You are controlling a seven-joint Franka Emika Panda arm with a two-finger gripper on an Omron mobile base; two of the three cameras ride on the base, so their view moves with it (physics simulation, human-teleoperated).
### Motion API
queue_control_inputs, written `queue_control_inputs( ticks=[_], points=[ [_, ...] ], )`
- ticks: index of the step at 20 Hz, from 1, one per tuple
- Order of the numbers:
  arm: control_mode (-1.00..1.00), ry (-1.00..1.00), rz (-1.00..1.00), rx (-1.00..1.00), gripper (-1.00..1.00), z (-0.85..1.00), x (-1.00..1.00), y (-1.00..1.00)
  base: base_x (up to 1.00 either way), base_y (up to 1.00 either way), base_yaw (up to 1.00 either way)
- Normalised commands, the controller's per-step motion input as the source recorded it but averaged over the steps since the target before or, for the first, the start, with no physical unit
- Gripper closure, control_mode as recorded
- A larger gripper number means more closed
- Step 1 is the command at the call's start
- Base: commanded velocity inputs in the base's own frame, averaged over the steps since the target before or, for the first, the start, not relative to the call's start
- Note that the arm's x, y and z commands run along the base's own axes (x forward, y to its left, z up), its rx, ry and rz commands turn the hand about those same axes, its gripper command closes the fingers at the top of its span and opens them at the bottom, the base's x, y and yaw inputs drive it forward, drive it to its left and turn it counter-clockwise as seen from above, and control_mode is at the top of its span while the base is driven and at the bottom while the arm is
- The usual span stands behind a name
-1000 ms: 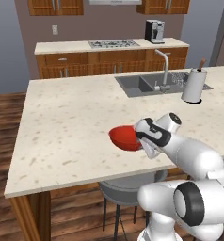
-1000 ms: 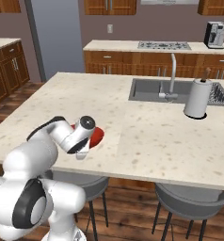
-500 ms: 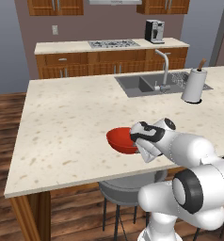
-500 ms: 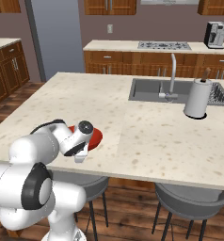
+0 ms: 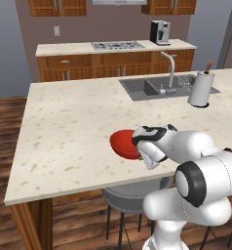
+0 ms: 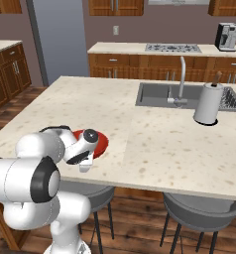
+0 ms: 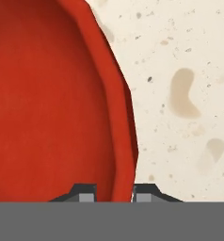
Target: Pick up the bowls from the cabinet and place each bowl in front of a stool on the dining counter.
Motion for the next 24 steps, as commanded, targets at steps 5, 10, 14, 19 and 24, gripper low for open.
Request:
queue_control_inputs(
  ticks=[5, 10, 14, 19, 24],
  points=[
    [-1.0, 0.0, 0.0, 0.0, -1.0, 0.0, 0.0, 0.0, 0.0, 0.0, 0.0],
    [-1.0, 0.0, 0.0, 0.0, -1.0, 0.03, 0.02, 0.0, 0.0, 0.0, 0.0],
    [-1.0, 0.0, 0.01, 0.0, -1.0, 0.31, 0.06, 0.0, 0.0, 0.0, 0.0],
    [-1.0, -0.03, 0.04, 0.0, -1.0, 0.73, -0.08, -0.02, 0.0, 0.0, 0.0],
    [-1.0, -0.06, 0.07, 0.0, -1.0, 0.84, -0.2, -0.06, 0.0, 0.0, 0.0]
  ],
)
